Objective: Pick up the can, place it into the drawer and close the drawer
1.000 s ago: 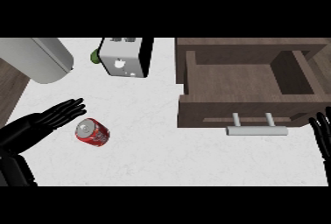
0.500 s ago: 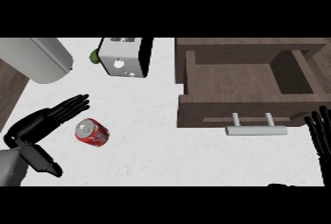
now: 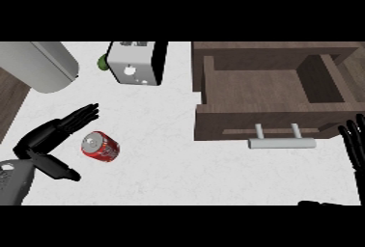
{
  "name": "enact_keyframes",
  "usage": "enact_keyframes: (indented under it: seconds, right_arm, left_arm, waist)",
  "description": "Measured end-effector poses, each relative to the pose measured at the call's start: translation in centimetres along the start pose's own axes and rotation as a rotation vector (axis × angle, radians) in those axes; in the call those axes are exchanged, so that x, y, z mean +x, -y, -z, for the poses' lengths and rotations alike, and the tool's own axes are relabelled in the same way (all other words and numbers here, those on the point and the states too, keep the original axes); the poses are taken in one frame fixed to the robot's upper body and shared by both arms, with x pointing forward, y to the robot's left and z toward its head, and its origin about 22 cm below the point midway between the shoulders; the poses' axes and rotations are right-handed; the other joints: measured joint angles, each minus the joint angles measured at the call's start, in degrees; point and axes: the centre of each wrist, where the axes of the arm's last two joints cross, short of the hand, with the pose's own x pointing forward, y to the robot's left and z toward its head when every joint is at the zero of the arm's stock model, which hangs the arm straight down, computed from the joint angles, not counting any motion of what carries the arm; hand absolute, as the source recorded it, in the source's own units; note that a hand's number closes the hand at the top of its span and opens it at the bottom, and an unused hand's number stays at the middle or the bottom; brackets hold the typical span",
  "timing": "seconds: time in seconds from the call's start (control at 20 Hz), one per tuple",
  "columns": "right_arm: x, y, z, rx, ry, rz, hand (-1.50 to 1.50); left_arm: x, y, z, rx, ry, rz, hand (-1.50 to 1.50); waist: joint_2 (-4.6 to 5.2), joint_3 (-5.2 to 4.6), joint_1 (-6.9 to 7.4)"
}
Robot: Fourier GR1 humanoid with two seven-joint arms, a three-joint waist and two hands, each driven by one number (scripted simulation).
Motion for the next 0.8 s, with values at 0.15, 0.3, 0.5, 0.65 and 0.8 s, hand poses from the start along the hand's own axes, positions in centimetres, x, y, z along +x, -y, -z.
enact_keyframes:
  seconds: [0.15, 0.3, 0.5, 0.65, 0.8]
  right_arm:
    - [-0.2, 0.0, 0.0, -0.004, -0.002, -0.002, -1.5]
    - [0.1, 0.0, 0.0, -0.004, -0.003, -0.003, -1.5]
    - [0.4, -0.2, -0.3, 0.001, 0.007, -0.007, -1.5]
    - [0.6, -0.3, 0.0, -0.004, 0.011, -0.005, -1.5]
    - [0.7, -0.5, -0.1, 0.001, 0.013, -0.005, -1.5]
  left_arm:
    - [-0.7, 0.0, 0.1, 0.007, -0.006, 0.016, -1.5]
    - [-1.7, -0.1, -0.3, 0.016, -0.023, 0.028, -1.5]
    - [-2.4, -0.5, 0.3, 0.023, -0.035, 0.04, -1.5]
    - [-3.4, -0.3, 0.0, 0.029, -0.042, 0.048, -1.5]
    - [-4.5, 0.1, 0.1, 0.03, -0.063, 0.044, -1.5]
  waist:
    - [0.02, 0.01, -0.01]
    - [0.05, -0.01, -0.12]
    - [0.11, -0.03, -0.45]
    - [0.16, -0.04, -0.44]
    - [0.22, -0.07, -0.67]
